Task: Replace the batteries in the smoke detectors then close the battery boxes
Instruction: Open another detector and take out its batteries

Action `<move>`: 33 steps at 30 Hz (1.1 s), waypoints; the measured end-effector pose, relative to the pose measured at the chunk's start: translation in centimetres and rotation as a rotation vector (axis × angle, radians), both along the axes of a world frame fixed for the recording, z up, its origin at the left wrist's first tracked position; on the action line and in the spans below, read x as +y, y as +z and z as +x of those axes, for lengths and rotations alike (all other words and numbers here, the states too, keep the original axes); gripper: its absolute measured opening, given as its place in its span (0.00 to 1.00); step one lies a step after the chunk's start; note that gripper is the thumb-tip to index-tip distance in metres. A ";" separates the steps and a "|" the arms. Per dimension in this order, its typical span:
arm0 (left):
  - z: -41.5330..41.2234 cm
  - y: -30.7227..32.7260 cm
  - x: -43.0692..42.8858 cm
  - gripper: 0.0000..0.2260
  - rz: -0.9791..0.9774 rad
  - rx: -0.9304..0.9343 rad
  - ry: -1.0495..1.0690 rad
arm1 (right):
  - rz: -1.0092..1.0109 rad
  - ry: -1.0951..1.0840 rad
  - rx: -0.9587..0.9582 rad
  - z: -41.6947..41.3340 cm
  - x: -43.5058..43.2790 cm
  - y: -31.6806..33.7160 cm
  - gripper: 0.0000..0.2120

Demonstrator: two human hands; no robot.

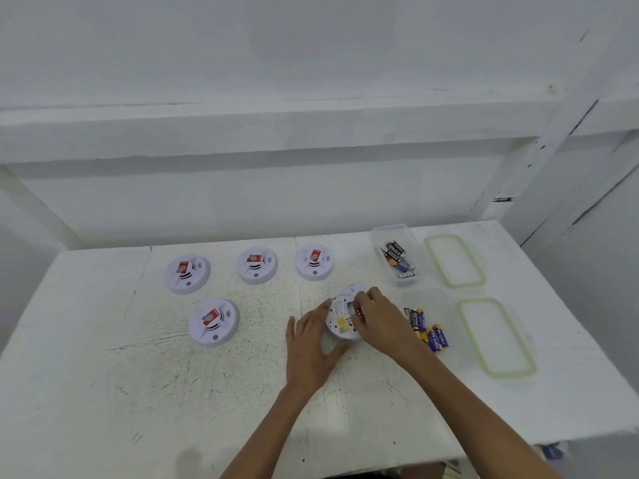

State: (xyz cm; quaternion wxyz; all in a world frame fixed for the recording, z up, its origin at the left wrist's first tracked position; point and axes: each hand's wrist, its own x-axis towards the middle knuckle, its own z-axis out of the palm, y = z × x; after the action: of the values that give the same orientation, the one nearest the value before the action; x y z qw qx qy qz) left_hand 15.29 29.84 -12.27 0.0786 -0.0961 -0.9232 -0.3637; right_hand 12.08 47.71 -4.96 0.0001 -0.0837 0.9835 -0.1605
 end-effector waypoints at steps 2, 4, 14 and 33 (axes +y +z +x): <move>0.1 0.0 0.0 0.32 -0.058 0.021 -0.018 | 0.010 -0.008 0.002 -0.4 -0.2 0.1 0.11; 0.1 -0.1 0.0 0.31 -0.076 0.021 -0.022 | 0.013 -0.006 -0.010 -0.8 -0.3 0.3 0.10; 0.4 -0.2 0.1 0.30 -0.098 0.025 -0.038 | 0.056 -0.034 -0.076 -2.1 -0.9 0.4 0.10; 0.3 0.1 0.4 0.31 -0.138 -0.008 -0.023 | -0.194 -0.166 0.064 -0.4 -1.6 -0.4 0.05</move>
State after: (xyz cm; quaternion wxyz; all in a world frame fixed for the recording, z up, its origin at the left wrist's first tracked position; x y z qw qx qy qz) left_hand 15.58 30.28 -12.17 0.0637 -0.1105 -0.9453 -0.3003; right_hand 11.67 46.12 -5.35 -0.0527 -0.0069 0.9664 -0.2515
